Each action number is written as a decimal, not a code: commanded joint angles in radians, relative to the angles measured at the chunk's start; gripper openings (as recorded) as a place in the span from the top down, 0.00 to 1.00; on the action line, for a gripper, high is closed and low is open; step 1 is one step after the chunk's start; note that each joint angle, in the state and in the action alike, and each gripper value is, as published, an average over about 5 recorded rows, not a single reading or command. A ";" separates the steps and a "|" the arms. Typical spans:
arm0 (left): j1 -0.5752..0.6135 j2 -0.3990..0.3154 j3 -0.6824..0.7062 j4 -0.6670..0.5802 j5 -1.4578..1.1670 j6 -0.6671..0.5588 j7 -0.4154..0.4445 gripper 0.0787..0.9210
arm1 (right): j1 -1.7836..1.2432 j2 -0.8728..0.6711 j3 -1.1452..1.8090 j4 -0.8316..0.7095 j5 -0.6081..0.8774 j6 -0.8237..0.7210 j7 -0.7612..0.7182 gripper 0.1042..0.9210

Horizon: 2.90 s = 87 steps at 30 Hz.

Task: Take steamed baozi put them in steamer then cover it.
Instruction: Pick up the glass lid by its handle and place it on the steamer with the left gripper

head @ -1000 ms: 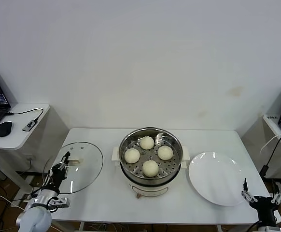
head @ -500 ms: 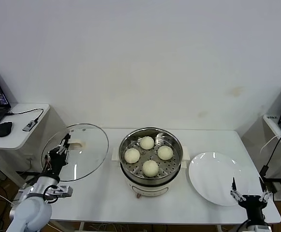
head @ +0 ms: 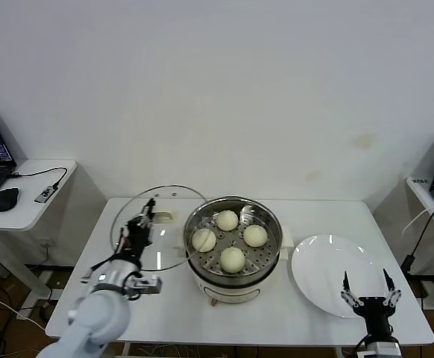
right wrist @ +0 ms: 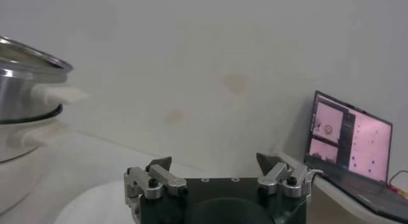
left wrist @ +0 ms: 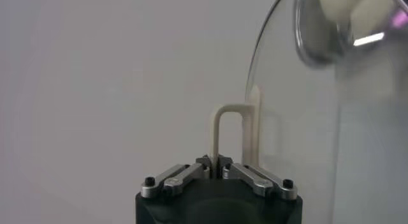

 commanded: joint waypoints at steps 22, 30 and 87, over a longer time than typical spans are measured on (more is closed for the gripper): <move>-0.176 -0.435 0.309 0.185 0.419 0.102 0.195 0.93 | 0.006 0.000 -0.040 -0.025 -0.054 -0.010 0.013 0.12; -0.178 -0.444 0.308 0.231 0.442 0.087 0.181 0.93 | 0.006 -0.004 -0.039 -0.031 -0.048 -0.009 0.012 0.12; 0.422 -0.194 0.073 -0.337 -0.056 -0.021 -0.144 0.22 | -0.008 -0.001 -0.066 -0.041 -0.052 0.012 0.005 0.12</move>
